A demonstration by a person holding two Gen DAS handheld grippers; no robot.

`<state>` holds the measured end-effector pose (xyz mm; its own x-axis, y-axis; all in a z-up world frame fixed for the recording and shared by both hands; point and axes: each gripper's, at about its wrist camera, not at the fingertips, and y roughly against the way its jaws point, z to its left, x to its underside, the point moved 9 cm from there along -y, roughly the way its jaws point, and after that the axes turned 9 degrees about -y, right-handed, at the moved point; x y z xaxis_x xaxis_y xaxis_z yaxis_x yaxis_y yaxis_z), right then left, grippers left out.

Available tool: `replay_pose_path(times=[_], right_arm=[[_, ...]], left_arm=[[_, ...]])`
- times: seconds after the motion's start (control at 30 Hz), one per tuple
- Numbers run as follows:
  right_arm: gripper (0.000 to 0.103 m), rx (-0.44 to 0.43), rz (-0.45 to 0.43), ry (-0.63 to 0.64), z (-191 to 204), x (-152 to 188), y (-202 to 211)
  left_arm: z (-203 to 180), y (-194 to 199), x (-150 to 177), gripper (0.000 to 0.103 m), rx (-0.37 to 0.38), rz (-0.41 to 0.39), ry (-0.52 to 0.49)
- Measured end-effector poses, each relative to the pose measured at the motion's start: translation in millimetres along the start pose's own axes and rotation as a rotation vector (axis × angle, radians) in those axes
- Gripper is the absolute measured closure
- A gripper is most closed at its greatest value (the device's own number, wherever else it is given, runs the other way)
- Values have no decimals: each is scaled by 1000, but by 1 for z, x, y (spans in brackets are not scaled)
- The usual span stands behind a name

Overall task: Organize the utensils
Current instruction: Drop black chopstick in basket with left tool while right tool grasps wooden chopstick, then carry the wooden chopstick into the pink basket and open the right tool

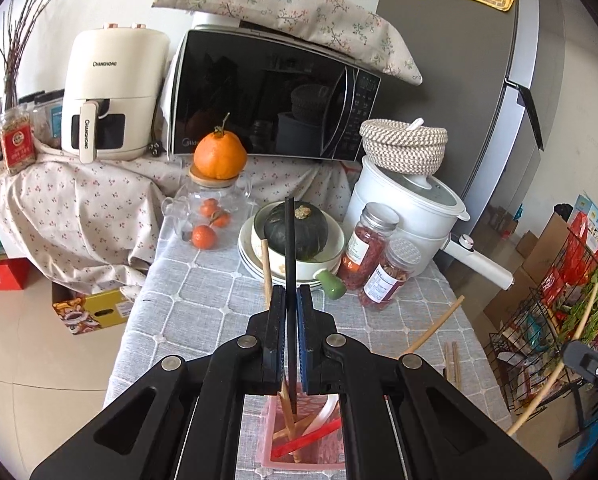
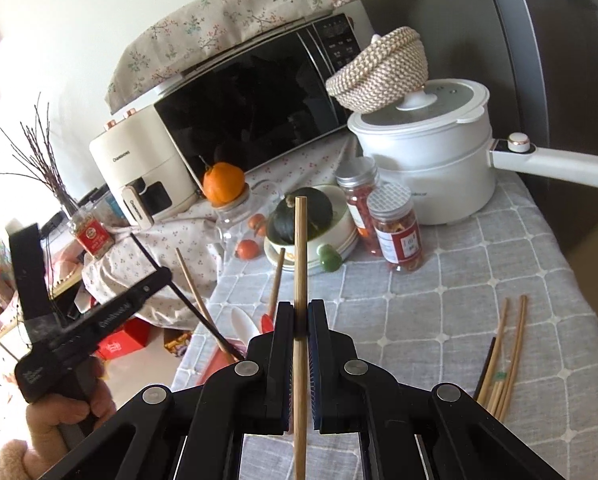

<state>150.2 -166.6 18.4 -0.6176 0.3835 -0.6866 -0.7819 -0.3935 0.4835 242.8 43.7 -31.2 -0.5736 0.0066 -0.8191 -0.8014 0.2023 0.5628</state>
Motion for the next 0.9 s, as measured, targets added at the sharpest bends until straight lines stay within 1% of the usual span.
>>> replay_pose_path(times=[0.1, 0.13, 0.17, 0.2, 0.23, 0.27, 0.33, 0.43, 0.53, 0.67, 0.73, 0.9], right_arm=[[98, -29, -37, -15, 12, -9, 6], [98, -40, -51, -23, 16, -12, 8], [98, -50, -64, -30, 20, -15, 9], [98, -57, -80, -34, 24, -18, 10], [98, -63, -96, -36, 29, -21, 10], [98, -67, -112, -38, 33, -24, 10], [98, -77, -141, -46, 41, -28, 8], [98, -84, -182, -55, 53, -34, -1], [98, -62, -223, -66, 59, -35, -16], [98, -19, -244, -74, 62, -27, -41], [98, 11, -250, -64, 64, -21, -54], [98, 54, -269, -27, 72, -7, -77]], left_arm=[[3, -6, 5, 95, 14, 27, 24], [2, -6, 4, 90, 15, 33, 22], [1, -3, 3, 78, 19, 34, 15], [1, 1, 2, 69, 17, 30, 8], [2, 6, 2, 49, 7, 23, 1], [4, 12, 2, 37, -8, 15, -5], [9, 24, 6, 35, -34, 18, -18], [24, 34, 22, 33, -76, 78, -30], [43, 35, 40, 31, -115, 147, -38], [63, 27, 64, 31, -127, 232, -45], [72, 24, 74, 31, -127, 273, -32], [79, 20, 86, 31, -104, 318, 9]])
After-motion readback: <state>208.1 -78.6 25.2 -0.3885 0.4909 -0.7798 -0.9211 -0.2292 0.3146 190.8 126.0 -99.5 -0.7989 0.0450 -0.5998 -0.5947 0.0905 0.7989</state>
